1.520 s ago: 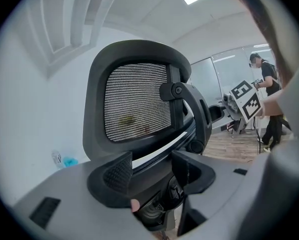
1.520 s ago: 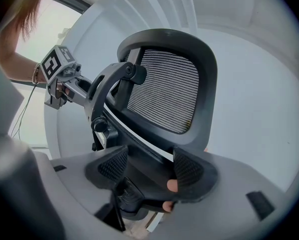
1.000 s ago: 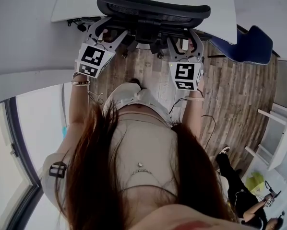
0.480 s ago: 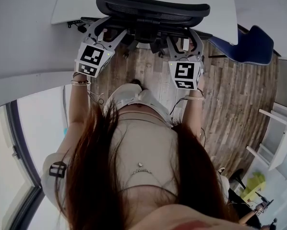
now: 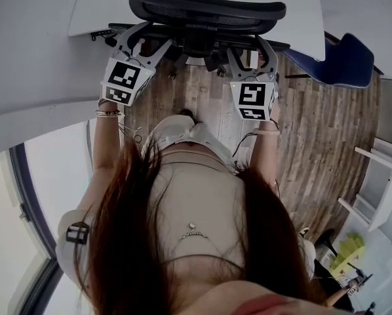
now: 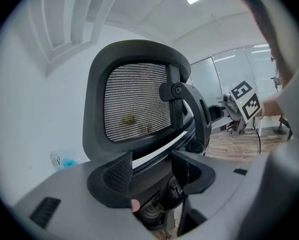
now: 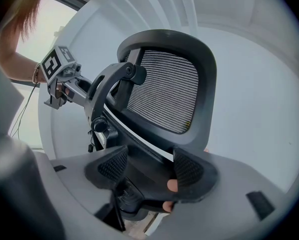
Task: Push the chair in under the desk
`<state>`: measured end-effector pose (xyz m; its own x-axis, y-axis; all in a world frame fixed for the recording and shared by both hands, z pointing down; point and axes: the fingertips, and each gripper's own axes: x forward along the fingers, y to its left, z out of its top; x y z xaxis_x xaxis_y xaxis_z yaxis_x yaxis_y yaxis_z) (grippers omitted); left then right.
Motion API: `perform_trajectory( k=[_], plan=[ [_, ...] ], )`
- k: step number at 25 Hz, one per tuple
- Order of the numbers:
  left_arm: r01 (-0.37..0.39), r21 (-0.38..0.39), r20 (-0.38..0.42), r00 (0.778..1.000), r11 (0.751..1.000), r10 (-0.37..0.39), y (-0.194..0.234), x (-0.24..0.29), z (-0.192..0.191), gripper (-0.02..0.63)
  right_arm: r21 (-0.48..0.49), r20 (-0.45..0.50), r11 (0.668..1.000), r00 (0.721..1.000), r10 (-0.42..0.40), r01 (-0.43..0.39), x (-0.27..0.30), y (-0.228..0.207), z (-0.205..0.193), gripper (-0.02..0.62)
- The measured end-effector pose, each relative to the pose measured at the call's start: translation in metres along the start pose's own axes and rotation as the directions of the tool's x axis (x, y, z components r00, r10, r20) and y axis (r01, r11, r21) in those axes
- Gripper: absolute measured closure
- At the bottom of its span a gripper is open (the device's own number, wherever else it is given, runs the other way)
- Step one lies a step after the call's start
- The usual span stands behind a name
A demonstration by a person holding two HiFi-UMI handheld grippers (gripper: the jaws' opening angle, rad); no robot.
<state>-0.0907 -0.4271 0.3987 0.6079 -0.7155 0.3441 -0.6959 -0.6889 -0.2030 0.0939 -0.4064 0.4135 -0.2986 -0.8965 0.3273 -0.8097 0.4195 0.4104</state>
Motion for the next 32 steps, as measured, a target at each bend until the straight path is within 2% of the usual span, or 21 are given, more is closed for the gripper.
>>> perform_trajectory(
  k=[32],
  plan=[
    [0.01,-0.011,0.033,0.999,1.0,-0.01,0.008,0.007,0.002,0.367,-0.017,0.001,1.0,1.0,-0.01,0.01,0.009,-0.004,-0.001,0.308]
  ],
)
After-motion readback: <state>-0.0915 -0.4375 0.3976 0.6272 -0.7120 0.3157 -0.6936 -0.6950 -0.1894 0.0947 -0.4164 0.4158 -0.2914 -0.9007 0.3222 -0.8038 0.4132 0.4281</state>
